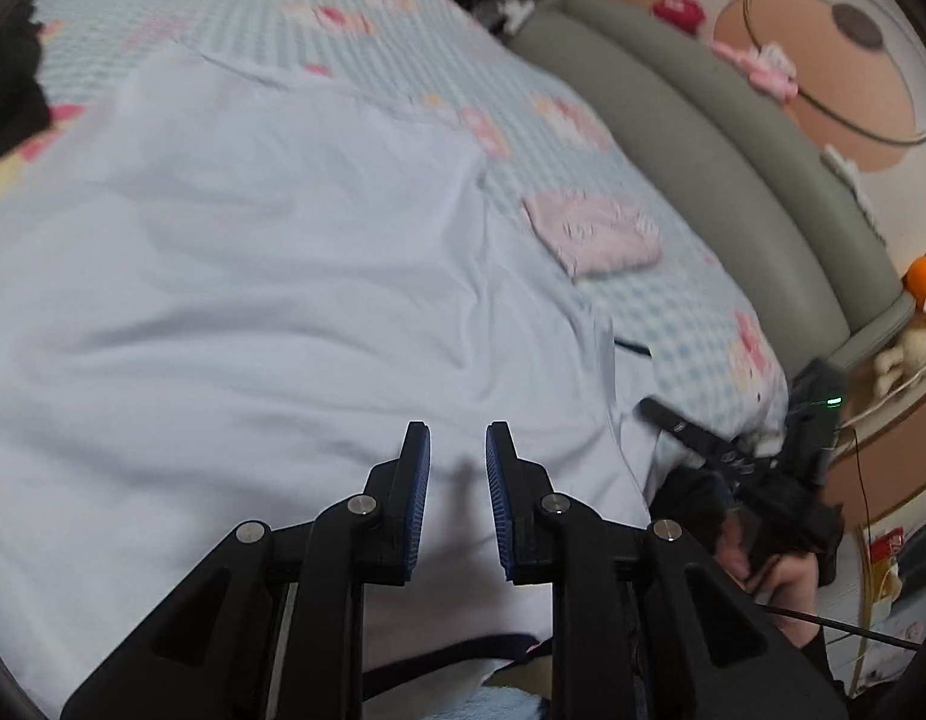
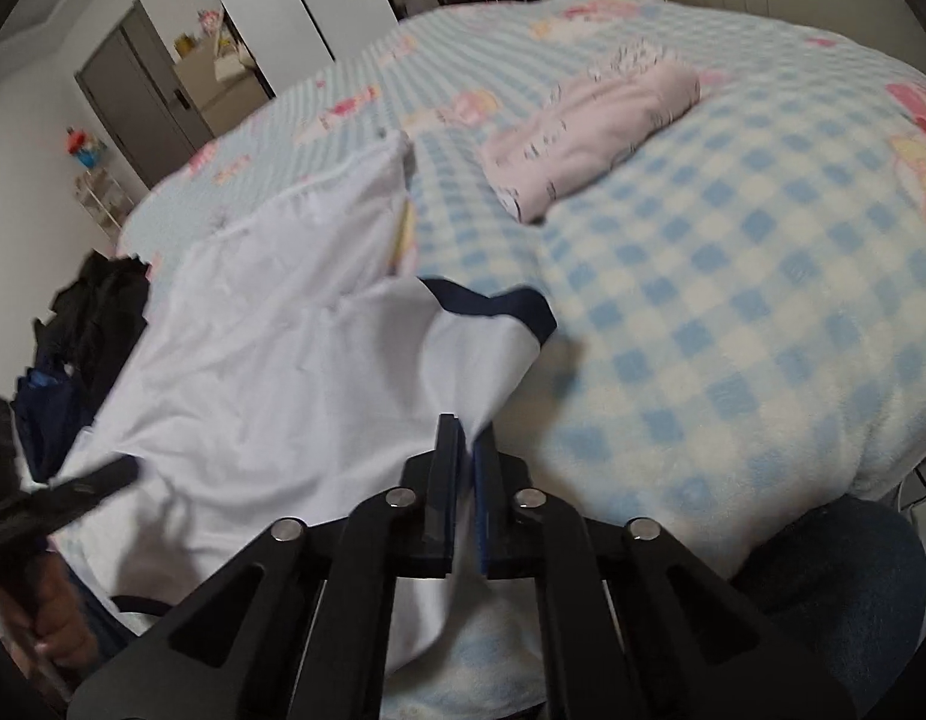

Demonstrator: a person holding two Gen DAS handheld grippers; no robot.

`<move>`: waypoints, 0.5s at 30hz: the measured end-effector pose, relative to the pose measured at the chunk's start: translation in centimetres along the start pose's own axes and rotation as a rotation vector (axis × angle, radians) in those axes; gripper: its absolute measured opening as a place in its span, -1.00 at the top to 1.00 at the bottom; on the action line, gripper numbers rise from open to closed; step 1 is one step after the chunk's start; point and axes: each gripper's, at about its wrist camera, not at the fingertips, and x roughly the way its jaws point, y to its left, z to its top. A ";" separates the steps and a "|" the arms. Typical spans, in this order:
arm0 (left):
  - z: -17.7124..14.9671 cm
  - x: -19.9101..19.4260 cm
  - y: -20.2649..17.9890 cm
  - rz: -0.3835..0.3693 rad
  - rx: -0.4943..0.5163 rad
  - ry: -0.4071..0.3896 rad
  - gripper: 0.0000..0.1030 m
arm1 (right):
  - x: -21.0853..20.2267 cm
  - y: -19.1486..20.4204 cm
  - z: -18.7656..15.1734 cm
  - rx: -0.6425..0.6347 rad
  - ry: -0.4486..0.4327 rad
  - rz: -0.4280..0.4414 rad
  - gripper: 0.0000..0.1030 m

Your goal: Fold clothes

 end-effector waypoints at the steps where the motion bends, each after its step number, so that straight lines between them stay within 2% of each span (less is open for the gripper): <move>1: -0.1 0.9 -0.1 0.009 0.000 0.033 0.60 | -0.2 0.0 0.1 -0.016 -0.009 -0.024 0.99; 3: -0.7 2.2 0.1 0.034 -0.013 0.092 0.59 | -0.2 0.1 0.2 -0.071 -0.006 -0.107 0.99; 6: -1.2 2.7 1.6 -0.005 -0.107 0.115 0.58 | 0.4 -1.5 0.2 -0.060 0.050 -0.154 0.99; 8: -1.4 2.3 2.0 -0.029 -0.142 0.102 0.53 | -0.5 -3.0 -0.2 0.006 0.053 -0.073 0.97; 10: -1.6 1.9 1.6 -0.042 -0.131 0.085 0.51 | -0.9 -3.5 -0.2 0.074 0.063 0.049 0.89; 11: -1.6 1.7 1.1 -0.045 -0.110 0.079 0.51 | -0.7 -3.7 -0.2 0.117 0.071 0.115 0.61; 12: -1.6 1.6 0.5 -0.051 -0.091 0.076 0.51 | -0.4 -3.8 -0.3 0.150 0.079 0.155 0.16; 13: -1.5 1.5 0.0 -0.057 -0.074 0.075 0.50 | 0.2 -3.6 -0.5 0.157 0.097 0.163 -0.02; 14: -1.4 1.4 -0.6 -0.060 -0.056 0.074 0.49 | 1.1 -3.4 -0.7 0.148 0.117 0.152 -0.07; 15: -1.3 1.3 -1.3 -0.063 -0.037 0.073 0.47 | 2.0 -3.2 -1.0 0.139 0.134 0.136 0.01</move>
